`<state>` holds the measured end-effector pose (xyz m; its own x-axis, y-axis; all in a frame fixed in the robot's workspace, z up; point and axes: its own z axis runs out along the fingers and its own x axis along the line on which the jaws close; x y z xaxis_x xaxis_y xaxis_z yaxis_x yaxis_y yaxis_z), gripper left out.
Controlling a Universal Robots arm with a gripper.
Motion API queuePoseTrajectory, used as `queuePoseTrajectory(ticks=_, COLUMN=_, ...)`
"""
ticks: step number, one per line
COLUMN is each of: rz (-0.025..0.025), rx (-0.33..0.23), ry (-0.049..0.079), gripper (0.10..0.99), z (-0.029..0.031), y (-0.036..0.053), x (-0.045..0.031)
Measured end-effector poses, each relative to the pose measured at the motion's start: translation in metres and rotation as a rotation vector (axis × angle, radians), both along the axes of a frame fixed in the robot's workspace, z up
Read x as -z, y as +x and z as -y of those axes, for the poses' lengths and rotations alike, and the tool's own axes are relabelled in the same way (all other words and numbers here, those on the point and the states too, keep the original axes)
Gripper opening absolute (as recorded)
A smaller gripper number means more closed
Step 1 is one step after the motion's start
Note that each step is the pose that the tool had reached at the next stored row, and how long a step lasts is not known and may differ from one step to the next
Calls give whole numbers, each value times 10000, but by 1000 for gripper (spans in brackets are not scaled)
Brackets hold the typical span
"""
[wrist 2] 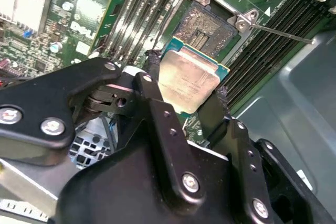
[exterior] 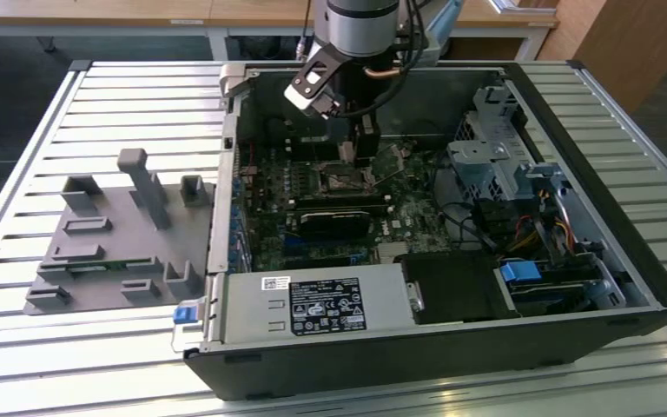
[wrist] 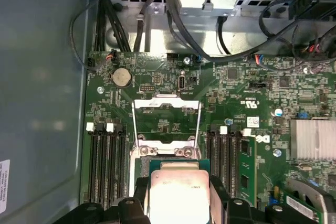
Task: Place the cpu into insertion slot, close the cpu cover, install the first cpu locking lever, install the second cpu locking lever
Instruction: 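Place the cpu into insertion slot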
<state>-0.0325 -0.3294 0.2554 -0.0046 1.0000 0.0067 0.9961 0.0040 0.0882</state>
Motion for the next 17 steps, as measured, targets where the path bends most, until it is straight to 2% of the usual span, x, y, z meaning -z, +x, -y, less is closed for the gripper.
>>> queuePoseTrajectory(ticks=12, rz=13, rx=5, ry=3, gripper=541, z=-76, y=-22, x=199)
queuePoseTrajectory(ticks=17, rz=16, rx=15, ry=2, gripper=541, z=-84, y=-46, x=270)
